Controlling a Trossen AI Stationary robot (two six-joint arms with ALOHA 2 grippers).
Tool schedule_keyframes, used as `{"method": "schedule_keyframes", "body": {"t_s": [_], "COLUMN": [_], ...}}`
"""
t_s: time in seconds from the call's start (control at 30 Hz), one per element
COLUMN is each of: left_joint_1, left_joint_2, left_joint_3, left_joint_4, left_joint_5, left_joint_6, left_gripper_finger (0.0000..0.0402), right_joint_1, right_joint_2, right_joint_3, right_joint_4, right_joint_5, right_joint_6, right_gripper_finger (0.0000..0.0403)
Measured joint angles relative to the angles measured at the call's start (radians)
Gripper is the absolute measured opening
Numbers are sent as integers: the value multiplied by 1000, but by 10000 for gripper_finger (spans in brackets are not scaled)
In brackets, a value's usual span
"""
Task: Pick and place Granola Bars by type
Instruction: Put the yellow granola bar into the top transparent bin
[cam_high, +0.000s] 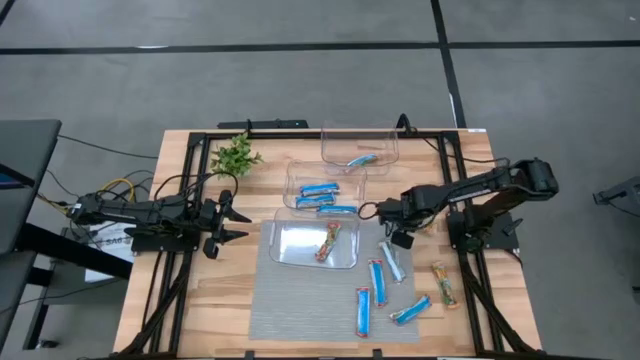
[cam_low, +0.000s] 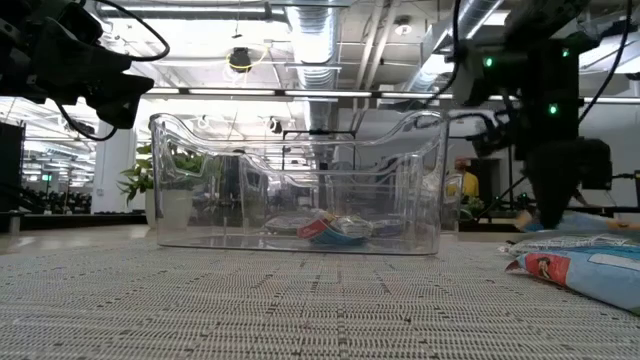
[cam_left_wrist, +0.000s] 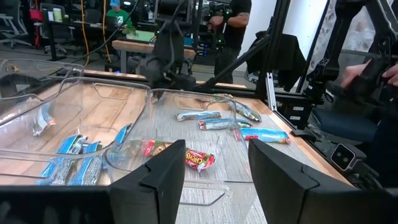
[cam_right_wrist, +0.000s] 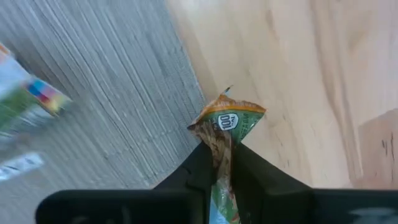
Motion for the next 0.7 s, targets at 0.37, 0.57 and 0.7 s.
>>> {"method": "schedule_keyframes", "body": {"t_s": [0.37, 0.57, 0.7], "left_joint_1": [0, 0, 0], "left_joint_2": [0, 0, 0], "left_joint_3": [0, 0, 0], "left_joint_4": [0, 0, 0], "left_joint_5": [0, 0, 0], "left_joint_6": [-2, 3, 2], "left_gripper_finger": [168, 168, 168], "right_joint_1": [-2, -2, -2], "right_joint_2": [-346, -526, -608], "right_joint_3": [0, 0, 1], "right_joint_4": [181, 412, 571], "right_joint_5": [20, 91, 122], "right_joint_6": [212, 202, 121], "right_gripper_finger": [43, 44, 44]}}
